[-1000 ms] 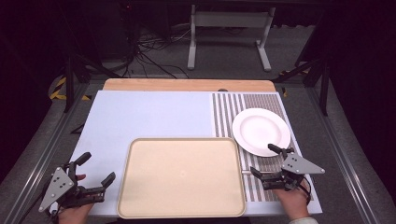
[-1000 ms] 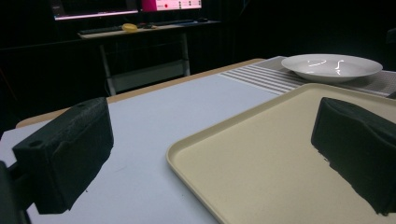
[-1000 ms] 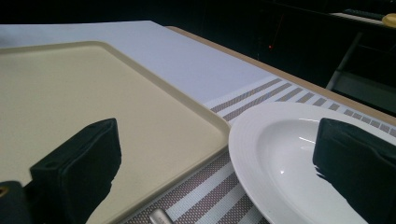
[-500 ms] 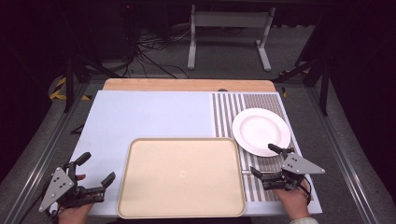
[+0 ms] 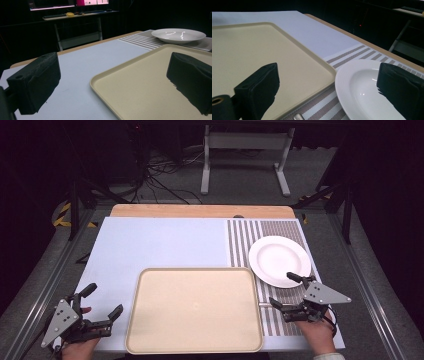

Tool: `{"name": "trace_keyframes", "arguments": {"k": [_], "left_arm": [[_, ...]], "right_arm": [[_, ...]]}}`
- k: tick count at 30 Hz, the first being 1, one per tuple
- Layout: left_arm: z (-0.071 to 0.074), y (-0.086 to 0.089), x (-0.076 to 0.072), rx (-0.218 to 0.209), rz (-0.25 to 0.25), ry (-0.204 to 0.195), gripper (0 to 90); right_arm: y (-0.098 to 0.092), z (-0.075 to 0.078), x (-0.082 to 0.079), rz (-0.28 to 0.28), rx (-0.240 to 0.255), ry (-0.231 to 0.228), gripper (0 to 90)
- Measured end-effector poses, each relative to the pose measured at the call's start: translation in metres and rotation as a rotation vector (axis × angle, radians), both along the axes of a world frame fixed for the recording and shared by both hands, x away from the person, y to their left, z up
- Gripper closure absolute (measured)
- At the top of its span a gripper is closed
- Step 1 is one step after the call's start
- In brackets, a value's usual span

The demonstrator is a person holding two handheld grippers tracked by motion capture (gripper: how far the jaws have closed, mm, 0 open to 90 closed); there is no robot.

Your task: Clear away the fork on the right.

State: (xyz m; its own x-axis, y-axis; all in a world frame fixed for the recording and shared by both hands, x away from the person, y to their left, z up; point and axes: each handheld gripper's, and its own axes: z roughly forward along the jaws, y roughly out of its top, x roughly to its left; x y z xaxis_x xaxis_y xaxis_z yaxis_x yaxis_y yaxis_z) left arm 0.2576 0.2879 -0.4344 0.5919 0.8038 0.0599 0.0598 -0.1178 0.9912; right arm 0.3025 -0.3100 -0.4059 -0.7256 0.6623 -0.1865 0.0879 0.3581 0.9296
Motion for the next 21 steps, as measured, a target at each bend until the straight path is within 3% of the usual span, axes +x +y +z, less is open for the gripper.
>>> {"name": "trace_keyframes", "arguments": {"k": [2,4,5,11,12,16,17,18,21], "left_arm": [[0.0,0.0,0.0,0.001,-0.001,0.0,0.2],[0.0,0.0,0.0,0.002,-0.001,0.0,0.2],[0.0,0.0,0.0,0.002,-0.001,0.0,0.2],[0.0,-0.001,0.0,0.006,0.002,0.001,0.2],[0.0,-0.001,0.0,0.006,0.002,0.001,0.2],[0.0,-0.001,0.0,0.006,0.002,0.002,0.2],[0.0,-0.001,0.0,0.005,0.002,0.002,0.2],[0.0,-0.001,0.0,0.006,0.0,0.004,0.2],[0.0,-0.001,0.0,0.007,-0.001,0.002,0.2]], "right_arm": [[-0.001,0.004,0.001,0.017,-0.009,0.007,7.2],[-0.001,0.01,0.002,0.031,-0.064,0.014,8.1],[-0.001,0.01,0.002,0.031,-0.064,0.014,8.1],[-0.005,0.027,0.009,0.053,-0.207,0.09,8.1],[-0.005,0.027,0.009,0.053,-0.207,0.09,8.1],[-0.004,0.034,0.014,0.069,-0.335,0.145,8.2],[-0.004,0.034,0.014,0.069,-0.335,0.145,8.2],[-0.003,0.037,0.015,0.078,-0.386,0.17,9.5],[-0.002,0.04,0.017,0.085,-0.442,0.197,10.0]]}}
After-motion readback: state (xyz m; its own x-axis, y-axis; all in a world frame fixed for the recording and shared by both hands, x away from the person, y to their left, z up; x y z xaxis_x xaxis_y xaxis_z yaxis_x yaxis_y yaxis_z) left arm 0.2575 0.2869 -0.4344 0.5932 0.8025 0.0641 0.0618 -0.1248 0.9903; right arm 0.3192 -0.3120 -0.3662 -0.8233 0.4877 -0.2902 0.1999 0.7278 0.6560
